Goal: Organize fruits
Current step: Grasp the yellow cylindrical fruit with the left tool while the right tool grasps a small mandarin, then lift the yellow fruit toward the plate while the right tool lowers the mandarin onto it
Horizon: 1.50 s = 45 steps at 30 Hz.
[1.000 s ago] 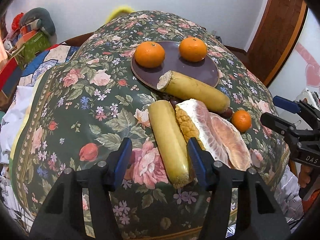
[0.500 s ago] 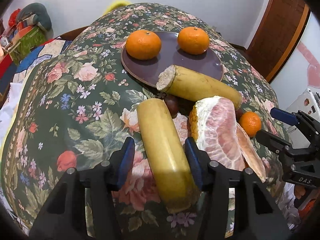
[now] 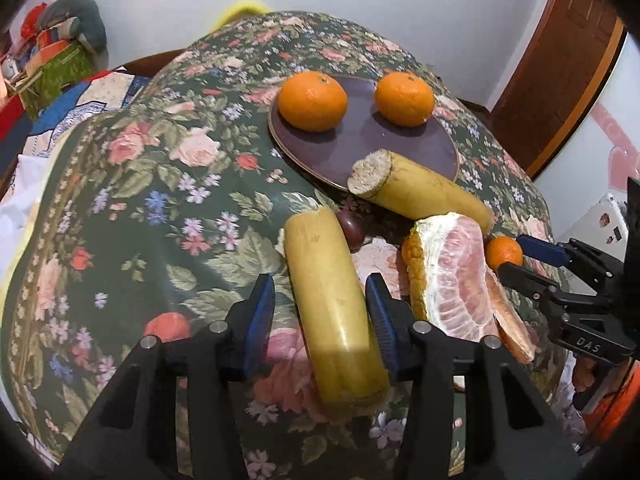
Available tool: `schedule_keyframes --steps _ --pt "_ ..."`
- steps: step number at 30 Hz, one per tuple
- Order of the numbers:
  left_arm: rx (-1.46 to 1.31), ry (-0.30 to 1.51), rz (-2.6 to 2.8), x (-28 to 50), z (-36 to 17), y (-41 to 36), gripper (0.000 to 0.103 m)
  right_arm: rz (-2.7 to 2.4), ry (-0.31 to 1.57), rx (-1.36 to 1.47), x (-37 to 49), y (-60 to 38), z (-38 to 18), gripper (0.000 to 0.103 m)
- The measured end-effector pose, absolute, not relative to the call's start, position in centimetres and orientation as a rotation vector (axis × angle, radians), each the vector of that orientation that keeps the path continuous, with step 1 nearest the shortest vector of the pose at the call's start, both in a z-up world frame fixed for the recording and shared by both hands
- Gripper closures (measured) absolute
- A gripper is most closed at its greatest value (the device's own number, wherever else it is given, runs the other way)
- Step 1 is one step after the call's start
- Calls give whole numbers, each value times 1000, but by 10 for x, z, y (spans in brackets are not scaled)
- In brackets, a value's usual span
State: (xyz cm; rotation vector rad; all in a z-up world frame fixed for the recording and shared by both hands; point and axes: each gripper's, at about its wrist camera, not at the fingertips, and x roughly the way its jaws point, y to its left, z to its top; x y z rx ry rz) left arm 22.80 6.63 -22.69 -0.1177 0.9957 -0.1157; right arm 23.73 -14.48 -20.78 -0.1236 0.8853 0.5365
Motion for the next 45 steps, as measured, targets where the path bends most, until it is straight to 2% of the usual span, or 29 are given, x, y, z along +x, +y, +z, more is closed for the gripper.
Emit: schedule_keyframes --steps 7,15,31,45 --pt "-50 993 -77 237 -237 51 61 577 889 -118 237 -142 -208 69" --pt "-65 988 -67 234 -231 54 68 568 882 -128 236 -140 -205 69" --pt "-64 863 -55 221 -176 58 68 556 764 -119 236 -144 -161 70" --pt "-73 765 -101 248 -143 47 69 546 689 -104 261 -139 -142 70"
